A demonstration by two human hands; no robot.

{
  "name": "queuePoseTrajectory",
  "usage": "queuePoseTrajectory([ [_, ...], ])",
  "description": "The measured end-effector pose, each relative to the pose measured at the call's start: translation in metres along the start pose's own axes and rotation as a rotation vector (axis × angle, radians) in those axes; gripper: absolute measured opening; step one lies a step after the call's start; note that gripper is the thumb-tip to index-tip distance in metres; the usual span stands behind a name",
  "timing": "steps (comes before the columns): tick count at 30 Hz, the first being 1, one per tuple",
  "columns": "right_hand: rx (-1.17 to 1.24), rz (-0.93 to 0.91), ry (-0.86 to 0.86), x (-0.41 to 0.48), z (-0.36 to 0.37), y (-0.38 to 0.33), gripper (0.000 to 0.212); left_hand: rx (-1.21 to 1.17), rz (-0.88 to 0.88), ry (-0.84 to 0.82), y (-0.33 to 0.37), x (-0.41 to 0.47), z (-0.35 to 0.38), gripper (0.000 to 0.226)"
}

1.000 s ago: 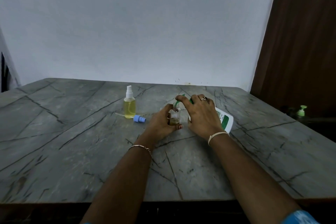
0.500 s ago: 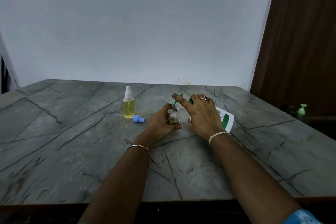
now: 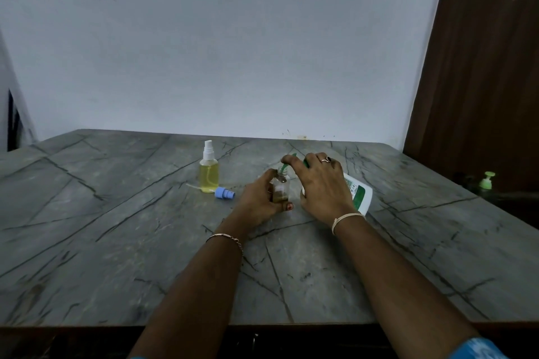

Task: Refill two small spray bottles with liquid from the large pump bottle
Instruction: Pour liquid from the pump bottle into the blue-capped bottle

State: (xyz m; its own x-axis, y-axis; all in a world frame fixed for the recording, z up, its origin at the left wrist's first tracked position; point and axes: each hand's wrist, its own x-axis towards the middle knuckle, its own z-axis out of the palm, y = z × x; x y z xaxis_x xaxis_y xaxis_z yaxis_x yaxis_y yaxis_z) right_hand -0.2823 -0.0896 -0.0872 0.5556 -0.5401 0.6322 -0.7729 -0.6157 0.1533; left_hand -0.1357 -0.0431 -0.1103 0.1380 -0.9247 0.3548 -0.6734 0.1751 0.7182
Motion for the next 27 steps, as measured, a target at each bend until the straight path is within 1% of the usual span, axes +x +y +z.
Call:
queuePoseTrajectory([
  [6,-0.059,-0.024,0.013,-0.0053,0.0019,0.0054,0.087,0.009,-0.013,0.002,-0.0012,0.0014,0.0014,0.062],
  [14,-0.025,-0.002,-0.013,-0.0031,0.0002,0.0036,0.083,0.040,-0.012,0.000,0.0033,-0.0010,-0.0011,0.066],
  [19,-0.004,0.005,0.012,-0.0002,-0.0002,-0.0008,0.077,0.055,-0.009,0.004,0.0029,-0.0005,-0.0007,0.065],
  [27,-0.059,-0.018,0.027,-0.0028,0.0032,0.0012,0.084,0.050,-0.001,0.014,0.0051,-0.0029,-0.0014,0.064],
])
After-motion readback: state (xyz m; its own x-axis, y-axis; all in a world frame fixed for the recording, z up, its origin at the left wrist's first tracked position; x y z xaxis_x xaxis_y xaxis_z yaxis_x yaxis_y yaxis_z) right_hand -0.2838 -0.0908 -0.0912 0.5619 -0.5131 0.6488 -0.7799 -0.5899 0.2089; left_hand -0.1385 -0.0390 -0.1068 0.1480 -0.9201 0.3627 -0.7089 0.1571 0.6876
